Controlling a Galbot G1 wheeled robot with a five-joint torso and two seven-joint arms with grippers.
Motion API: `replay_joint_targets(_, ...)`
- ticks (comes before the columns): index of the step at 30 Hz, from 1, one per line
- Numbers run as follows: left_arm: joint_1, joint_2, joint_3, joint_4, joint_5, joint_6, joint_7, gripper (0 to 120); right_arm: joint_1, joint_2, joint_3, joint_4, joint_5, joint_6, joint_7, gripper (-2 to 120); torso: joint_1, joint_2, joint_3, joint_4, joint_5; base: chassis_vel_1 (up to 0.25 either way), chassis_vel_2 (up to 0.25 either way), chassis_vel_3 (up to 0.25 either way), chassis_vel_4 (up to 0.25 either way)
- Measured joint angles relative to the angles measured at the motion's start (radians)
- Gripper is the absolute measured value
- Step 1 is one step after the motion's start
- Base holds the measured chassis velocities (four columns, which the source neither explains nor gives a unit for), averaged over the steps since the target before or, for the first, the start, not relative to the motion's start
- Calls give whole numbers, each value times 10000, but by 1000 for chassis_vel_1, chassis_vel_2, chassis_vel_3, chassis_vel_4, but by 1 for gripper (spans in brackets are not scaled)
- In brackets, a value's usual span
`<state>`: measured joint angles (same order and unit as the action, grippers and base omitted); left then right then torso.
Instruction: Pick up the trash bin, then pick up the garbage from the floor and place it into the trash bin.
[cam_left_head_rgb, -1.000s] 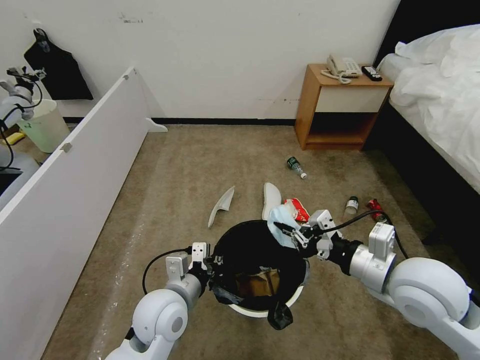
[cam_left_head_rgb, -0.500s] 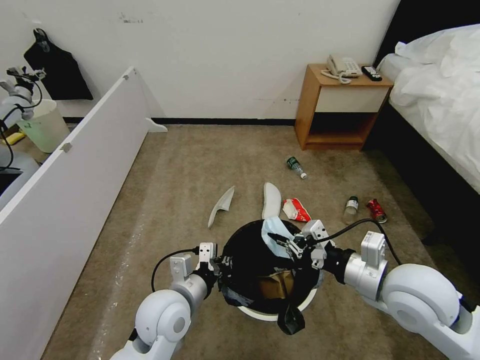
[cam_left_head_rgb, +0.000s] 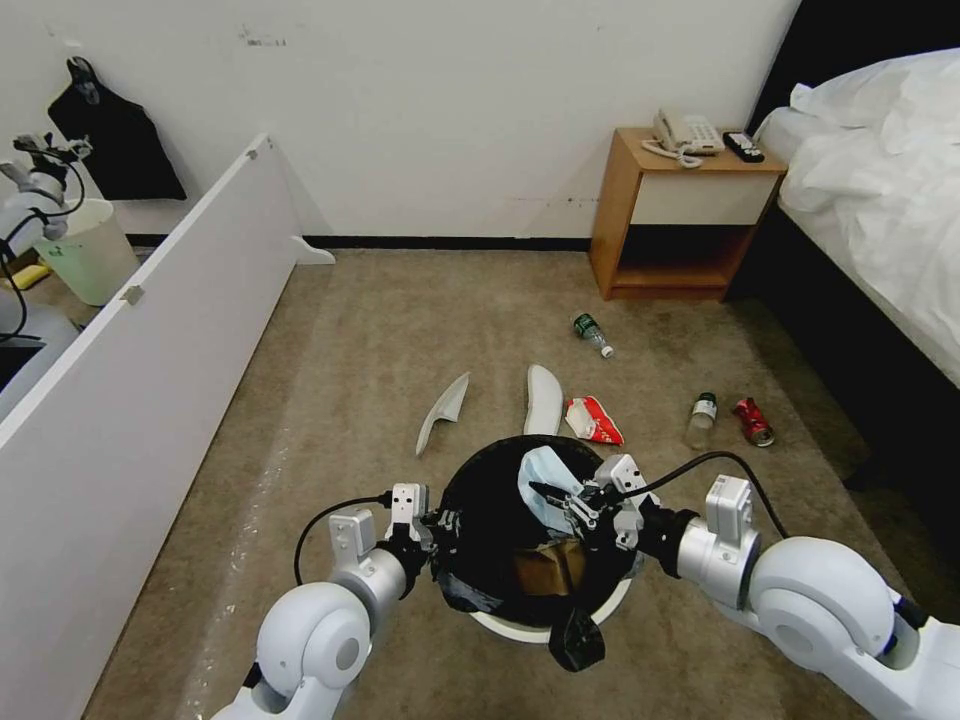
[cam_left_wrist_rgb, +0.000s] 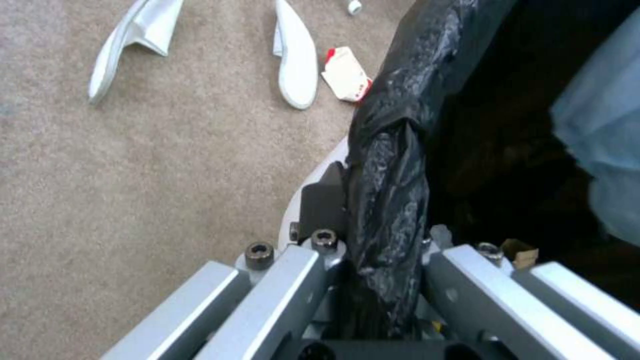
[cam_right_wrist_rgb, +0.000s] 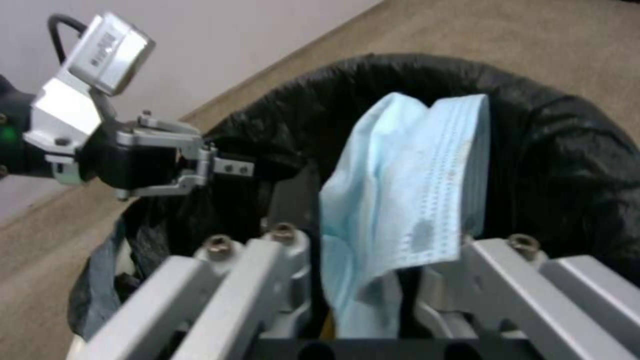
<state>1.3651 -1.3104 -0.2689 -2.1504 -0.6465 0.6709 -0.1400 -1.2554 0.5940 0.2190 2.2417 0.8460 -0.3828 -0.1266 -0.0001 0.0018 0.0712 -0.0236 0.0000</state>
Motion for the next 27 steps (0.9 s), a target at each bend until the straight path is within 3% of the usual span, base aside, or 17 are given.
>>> replay_joint_targets(6,41,-17,-37,-45,14,-2,26,1,14,11,-74,-142,-17,6,1,51,0,-1,0,0,0,0,0,0,0)
replay_joint_targets(10,68,-29,-38,-60,25,-2,48,1,-6,10,-75,-188,-43,6,12,61,0,0,0,0,0,0,0,0,0)
replay_joint_targets(12,105,-26,-38,-86,28,-3,72,1,-32,18,-75,-231,-67,8,12,74,0,0,0,0,0,0,0,0,0)
replay_joint_targets(15,126,-23,-38,-102,27,-2,81,1,-35,26,-75,-247,-76,10,10,77,0,0,0,0,0,0,0,0,0)
replay_joint_targets(18,223,-8,-32,-151,6,-4,137,1,-35,97,-149,-366,-158,42,6,93,0,0,0,0,0,0,0,0,0)
replay_joint_targets(27,335,89,-104,-192,-166,-4,237,1,178,228,-455,-604,-212,196,-189,95,0,0,0,0,0,0,0,0,0)
